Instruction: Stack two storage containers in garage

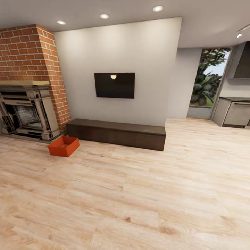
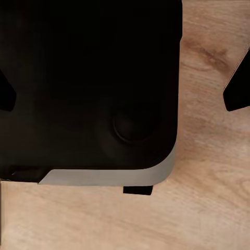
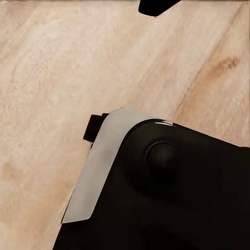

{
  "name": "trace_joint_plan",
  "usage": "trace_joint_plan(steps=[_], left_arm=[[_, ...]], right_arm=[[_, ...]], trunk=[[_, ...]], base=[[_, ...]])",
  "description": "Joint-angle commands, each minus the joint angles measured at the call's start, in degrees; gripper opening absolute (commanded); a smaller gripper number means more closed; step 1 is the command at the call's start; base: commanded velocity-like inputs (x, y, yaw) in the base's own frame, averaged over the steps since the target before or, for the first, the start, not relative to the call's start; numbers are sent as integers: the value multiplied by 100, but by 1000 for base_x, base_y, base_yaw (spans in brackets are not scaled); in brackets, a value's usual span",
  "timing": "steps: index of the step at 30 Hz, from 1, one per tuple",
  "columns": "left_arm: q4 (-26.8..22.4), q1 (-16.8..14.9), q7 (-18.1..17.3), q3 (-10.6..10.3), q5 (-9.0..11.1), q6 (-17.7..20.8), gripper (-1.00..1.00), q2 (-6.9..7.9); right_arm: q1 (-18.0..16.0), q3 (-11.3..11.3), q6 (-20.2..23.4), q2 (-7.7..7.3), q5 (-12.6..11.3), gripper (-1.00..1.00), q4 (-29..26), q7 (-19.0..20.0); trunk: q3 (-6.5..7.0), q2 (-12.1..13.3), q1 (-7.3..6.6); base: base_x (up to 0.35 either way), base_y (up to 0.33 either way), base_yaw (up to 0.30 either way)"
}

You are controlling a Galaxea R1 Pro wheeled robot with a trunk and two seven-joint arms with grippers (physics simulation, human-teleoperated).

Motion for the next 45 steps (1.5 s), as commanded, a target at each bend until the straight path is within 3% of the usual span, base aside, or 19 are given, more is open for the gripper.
trace_joint_plan(steps=[1,45], left_arm=[[3,-2,7,7,33,-16,100,-2],[3,-2,7,9,33,-16,100,-2]], right_arm=[[-6,39,-31,1,-61,100,16,32],[-6,40,-30,1,-53,100,17,33]], trunk=[[-6,-2,3],[-6,-2,3]], base=[[321,0,0],[321,0,0]])
